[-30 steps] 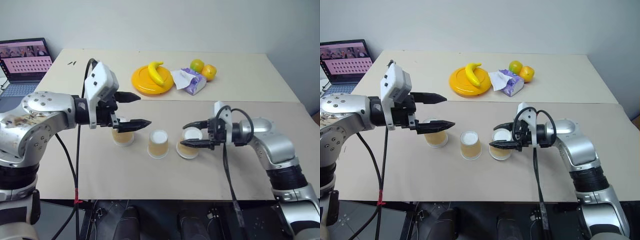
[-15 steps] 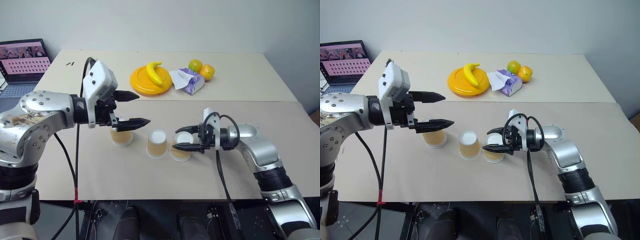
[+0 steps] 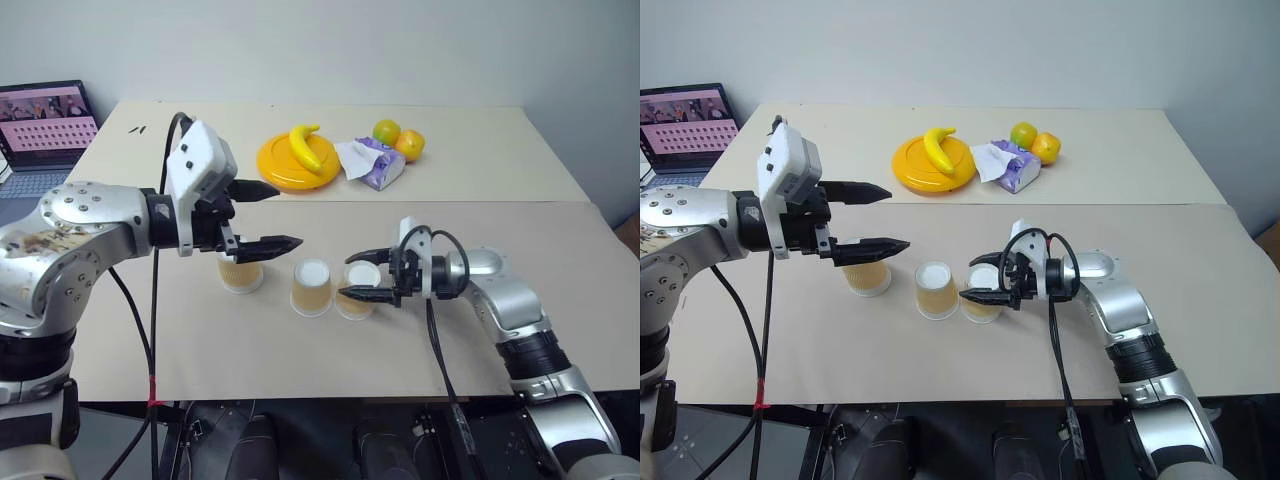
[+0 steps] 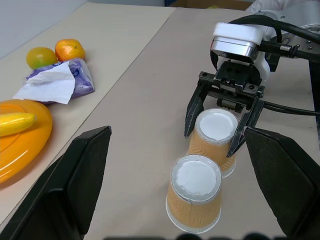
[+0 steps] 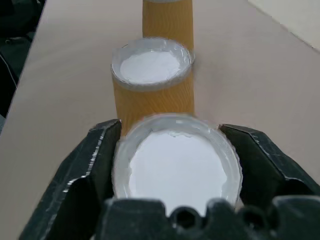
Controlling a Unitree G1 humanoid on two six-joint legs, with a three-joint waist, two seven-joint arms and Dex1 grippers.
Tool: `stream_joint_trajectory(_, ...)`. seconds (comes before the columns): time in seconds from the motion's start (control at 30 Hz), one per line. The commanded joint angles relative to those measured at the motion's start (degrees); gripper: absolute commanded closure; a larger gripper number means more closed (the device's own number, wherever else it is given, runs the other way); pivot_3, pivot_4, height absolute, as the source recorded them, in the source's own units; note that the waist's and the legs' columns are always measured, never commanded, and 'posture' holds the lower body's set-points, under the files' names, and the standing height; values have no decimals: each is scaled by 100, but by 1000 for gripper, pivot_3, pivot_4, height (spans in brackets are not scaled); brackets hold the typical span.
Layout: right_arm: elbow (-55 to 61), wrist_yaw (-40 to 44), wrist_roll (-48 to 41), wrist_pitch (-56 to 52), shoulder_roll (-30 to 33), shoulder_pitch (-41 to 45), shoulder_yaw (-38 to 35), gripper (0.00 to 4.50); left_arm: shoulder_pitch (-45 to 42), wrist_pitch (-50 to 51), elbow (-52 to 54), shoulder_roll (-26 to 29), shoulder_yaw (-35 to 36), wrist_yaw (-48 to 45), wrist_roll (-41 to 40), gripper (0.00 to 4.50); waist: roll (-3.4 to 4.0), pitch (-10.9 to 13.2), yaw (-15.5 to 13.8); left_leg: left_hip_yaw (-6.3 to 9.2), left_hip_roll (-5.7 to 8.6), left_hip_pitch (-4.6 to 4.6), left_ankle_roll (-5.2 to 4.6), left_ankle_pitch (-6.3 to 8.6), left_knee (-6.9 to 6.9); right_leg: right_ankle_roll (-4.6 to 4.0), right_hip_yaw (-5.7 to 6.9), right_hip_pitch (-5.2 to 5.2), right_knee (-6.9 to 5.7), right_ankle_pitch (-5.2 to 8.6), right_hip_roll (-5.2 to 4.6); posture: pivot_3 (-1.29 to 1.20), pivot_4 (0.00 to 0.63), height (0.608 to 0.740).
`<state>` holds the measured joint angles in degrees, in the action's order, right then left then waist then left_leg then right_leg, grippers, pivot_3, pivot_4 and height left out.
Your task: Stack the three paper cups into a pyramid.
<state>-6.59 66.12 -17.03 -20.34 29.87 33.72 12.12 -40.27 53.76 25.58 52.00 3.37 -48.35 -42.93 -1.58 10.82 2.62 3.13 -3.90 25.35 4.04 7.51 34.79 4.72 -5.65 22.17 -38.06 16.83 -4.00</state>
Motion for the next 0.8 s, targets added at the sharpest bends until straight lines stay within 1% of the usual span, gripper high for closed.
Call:
stream_joint_trajectory(0.03, 58, 23, 8, 149, 6, 95, -92, 42, -67, -29, 124, 46, 178, 18, -45, 0, 0, 0, -9, 0, 1, 5, 0, 0, 0, 0, 0, 3, 1, 0, -1, 0, 150, 732)
stream_joint_trajectory(0.27, 541, 185, -674, -472, 312, 434, -721, 42, -46, -146, 47, 39, 110, -46, 55, 0, 1, 1, -24, 1, 2, 17, 0, 0, -1, 0, 3, 8, 4, 0, -3, 0, 150, 732)
stream_joint_trajectory(0.57, 956, 92, -1708, -1650, 1122, 1095, -1809, 42, -35, -200, -67, -1, 153, -91, 87, 0, 2, 3, -26, 1, 3, 17, 0, 0, -3, -1, 3, 9, 6, 0, -4, 0, 150, 732)
stream_joint_trajectory(0.6, 997, 203, -1795, -1711, 1283, 1093, -1902, 42, 73, -167, -124, -6, 308, -48, 29, 0, 2, 3, -26, 1, 3, 17, 0, 0, -4, -1, 3, 9, 6, 0, -4, 0, 150, 732)
stream_joint_trajectory(0.67, 1136, 504, -1902, -1693, 1602, 978, -1982, 42, 489, -245, -153, 193, 585, -162, 77, 0, 2, 2, -26, 1, 3, 16, -1, 1, -7, -1, 3, 8, 9, 1, -5, 0, 150, 732)
stream_joint_trajectory(0.77, 1257, 855, -1993, -1673, 1915, 857, -1922, 42, 1487, -482, -25, 564, 1218, -496, 232, 0, 2, 3, 24, -4, 2, 16, -5, 4, -11, -4, 0, 12, 11, 3, -6, 0, 150, 732)
stream_joint_trajectory(0.8, 1231, 900, -2032, -1716, 1951, 899, -1893, 42, 1774, -428, 20, 572, 1534, -472, 155, 0, 4, 4, 49, -5, 1, 15, -8, 5, -13, -6, 0, 13, 12, 4, -6, 0, 150, 732)
